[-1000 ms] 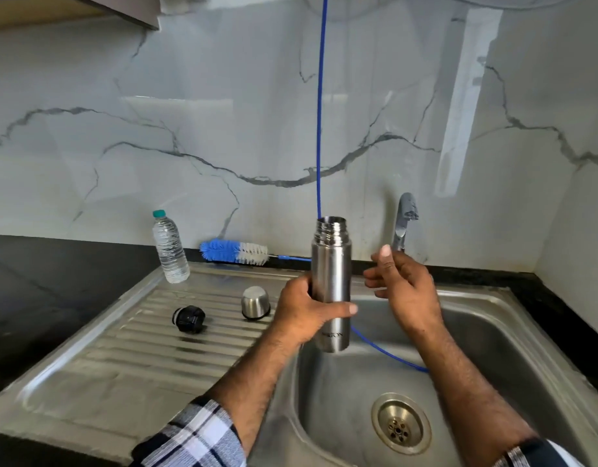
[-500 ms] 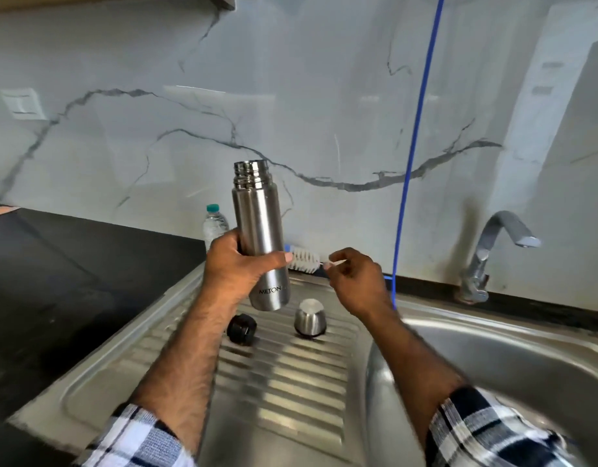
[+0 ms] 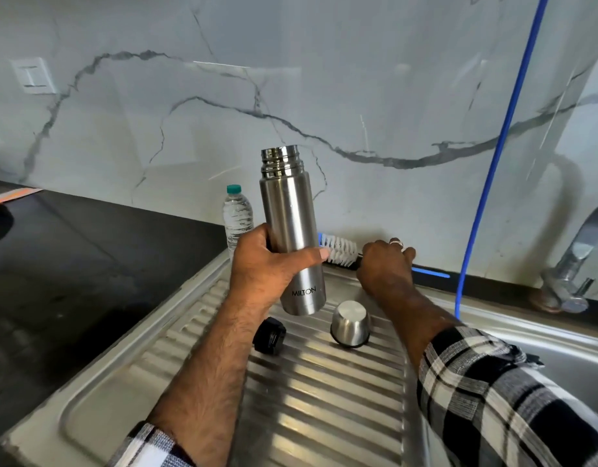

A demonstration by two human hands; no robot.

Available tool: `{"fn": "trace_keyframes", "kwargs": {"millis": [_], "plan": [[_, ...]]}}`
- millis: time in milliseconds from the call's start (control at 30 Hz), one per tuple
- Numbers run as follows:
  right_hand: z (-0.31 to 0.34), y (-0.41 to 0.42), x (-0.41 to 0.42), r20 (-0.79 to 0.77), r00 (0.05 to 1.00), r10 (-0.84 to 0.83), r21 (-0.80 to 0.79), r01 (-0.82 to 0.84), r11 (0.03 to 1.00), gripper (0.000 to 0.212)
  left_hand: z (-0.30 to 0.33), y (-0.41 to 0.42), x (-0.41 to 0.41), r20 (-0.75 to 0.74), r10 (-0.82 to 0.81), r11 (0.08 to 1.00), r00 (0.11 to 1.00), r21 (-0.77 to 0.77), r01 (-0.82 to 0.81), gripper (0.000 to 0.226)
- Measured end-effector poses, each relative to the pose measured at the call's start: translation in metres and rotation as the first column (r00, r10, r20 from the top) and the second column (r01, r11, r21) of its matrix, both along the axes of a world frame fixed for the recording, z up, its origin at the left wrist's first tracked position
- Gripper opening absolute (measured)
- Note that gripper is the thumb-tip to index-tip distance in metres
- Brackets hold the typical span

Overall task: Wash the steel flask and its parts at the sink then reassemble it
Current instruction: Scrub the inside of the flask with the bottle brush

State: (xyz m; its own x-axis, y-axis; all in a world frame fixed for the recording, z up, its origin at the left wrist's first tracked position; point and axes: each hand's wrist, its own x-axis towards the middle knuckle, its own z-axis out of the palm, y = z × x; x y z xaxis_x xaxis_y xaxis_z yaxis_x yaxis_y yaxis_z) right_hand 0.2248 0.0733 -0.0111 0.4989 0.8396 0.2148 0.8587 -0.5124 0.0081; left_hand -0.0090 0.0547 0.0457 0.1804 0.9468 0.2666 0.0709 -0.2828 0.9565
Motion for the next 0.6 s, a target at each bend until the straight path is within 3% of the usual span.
{"fn": "trace_keyframes", "kwargs": {"millis": [167, 367, 433, 533, 600], "plan": [[0.009, 0.002, -0.008, 0.023, 0.998, 0.064, 0.047, -0.065, 0.997, 0.025, 0.002, -0.002, -0.004, -0.002, 0.009, 1.000, 1.000, -0.002, -0.009, 0.057], [0.059, -0.030, -0.033, -0.129, 0.984, 0.123, 0.273, -0.085, 0.958, 0.023, 0.016, -0.027, -0.006, 0.039, -0.012, 1.000, 0.999, 0.022, 0.012, 0.059], [0.075, -0.048, -0.041, -0.248, 0.959, 0.135, 0.380, -0.032, 0.924, 0.021, 0.024, -0.040, -0.006, 0.050, -0.031, 0.999, 0.998, 0.030, 0.030, 0.058], [0.091, -0.072, -0.049, -0.509, 0.823, 0.252, 0.588, 0.119, 0.800, 0.011, 0.041, -0.062, -0.006, 0.043, -0.047, 0.997, 0.998, 0.068, 0.044, 0.056], [0.099, -0.095, -0.052, -0.599, 0.700, 0.389, 0.682, 0.192, 0.706, 0.005, 0.053, -0.076, -0.005, 0.043, -0.059, 0.995, 0.997, 0.088, 0.055, 0.053]]}}
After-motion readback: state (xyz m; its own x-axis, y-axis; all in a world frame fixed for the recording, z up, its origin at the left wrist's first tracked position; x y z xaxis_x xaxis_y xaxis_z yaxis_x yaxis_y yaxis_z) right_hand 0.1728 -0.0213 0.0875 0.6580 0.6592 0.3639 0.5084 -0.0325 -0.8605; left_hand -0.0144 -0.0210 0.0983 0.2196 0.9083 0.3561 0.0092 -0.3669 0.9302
